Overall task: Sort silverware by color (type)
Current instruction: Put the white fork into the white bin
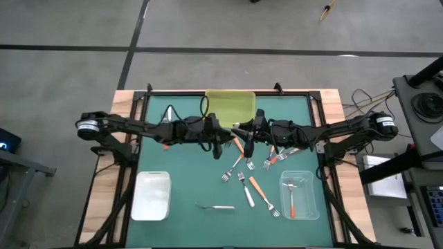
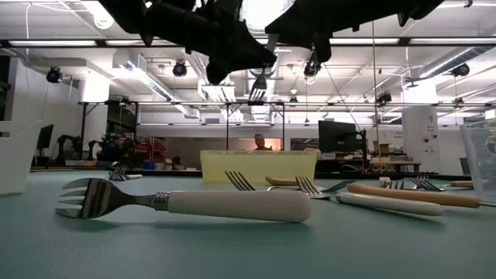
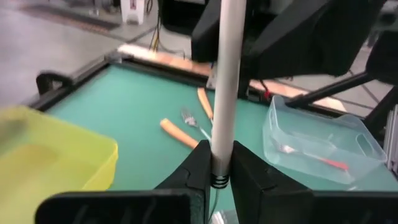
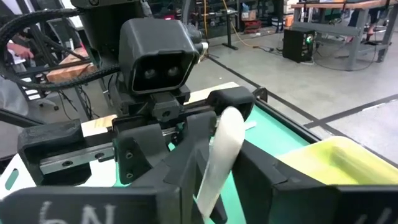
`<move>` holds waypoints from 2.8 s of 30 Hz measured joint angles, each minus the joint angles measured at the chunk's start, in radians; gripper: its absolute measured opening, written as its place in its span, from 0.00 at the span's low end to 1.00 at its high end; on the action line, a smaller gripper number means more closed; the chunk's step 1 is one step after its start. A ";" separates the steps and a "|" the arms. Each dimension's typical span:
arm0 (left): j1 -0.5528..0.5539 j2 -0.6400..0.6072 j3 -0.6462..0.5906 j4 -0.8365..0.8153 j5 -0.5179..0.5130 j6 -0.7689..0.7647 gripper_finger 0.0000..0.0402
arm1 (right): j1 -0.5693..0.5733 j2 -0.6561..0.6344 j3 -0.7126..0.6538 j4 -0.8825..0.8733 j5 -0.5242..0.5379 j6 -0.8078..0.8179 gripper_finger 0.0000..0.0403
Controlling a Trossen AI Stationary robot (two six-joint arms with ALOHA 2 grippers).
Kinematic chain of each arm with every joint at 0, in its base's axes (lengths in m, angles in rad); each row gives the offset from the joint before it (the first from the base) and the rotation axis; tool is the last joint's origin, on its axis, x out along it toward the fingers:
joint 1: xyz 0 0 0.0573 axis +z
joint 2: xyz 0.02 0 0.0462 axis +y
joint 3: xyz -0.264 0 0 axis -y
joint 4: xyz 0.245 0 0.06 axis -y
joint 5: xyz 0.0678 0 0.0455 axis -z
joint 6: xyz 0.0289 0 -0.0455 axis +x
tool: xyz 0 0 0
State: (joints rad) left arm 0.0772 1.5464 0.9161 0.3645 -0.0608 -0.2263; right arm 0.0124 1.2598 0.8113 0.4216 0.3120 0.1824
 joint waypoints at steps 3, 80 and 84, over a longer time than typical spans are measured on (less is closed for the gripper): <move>-0.005 -0.030 0.000 -0.061 -0.001 -0.030 0.05 | 0.000 -0.001 0.000 -0.006 0.003 0.000 0.28; -0.731 -0.287 -0.096 -1.327 0.235 -1.641 0.05 | -0.109 -0.007 0.000 -0.052 0.003 -0.068 0.41; -0.731 -0.289 -0.146 -1.242 0.235 -1.641 0.05 | -0.109 -0.007 0.000 -0.052 0.003 -0.070 0.41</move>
State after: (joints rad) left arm -0.6540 1.2572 0.7704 -0.8776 0.1745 -1.8675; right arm -0.0971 1.2526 0.8113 0.3697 0.3153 0.1120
